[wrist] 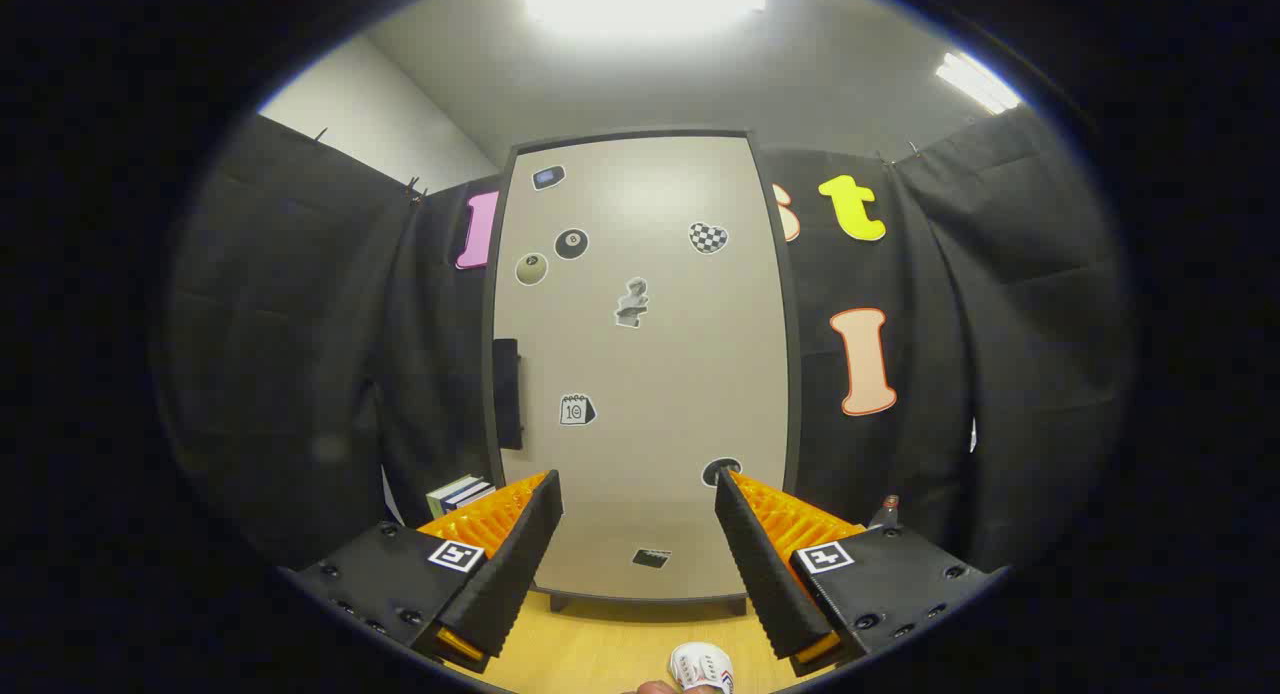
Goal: Open the shoe cabinet door, grab the shoes and put them into the shoe cabinet, then close the shoe cabinet door.
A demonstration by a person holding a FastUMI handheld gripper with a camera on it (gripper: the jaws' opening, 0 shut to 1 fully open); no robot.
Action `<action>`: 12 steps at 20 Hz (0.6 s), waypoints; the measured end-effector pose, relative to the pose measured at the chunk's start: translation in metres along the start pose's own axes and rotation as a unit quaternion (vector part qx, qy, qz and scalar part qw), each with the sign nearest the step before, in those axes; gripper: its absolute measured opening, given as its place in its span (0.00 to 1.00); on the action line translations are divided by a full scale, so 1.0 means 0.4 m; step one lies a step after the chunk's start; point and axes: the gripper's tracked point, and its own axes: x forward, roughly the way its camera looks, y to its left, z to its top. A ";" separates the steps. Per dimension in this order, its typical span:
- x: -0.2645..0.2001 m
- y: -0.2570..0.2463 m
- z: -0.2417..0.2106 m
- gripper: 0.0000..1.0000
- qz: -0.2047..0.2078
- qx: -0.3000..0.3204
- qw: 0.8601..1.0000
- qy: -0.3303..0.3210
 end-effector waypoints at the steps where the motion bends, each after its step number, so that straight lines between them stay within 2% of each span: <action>1: -0.002 0.006 0.002 0.97 0.003 -0.001 1.000 0.000; 12: -0.013 0.026 0.055 0.97 0.008 -0.011 1.000 -0.018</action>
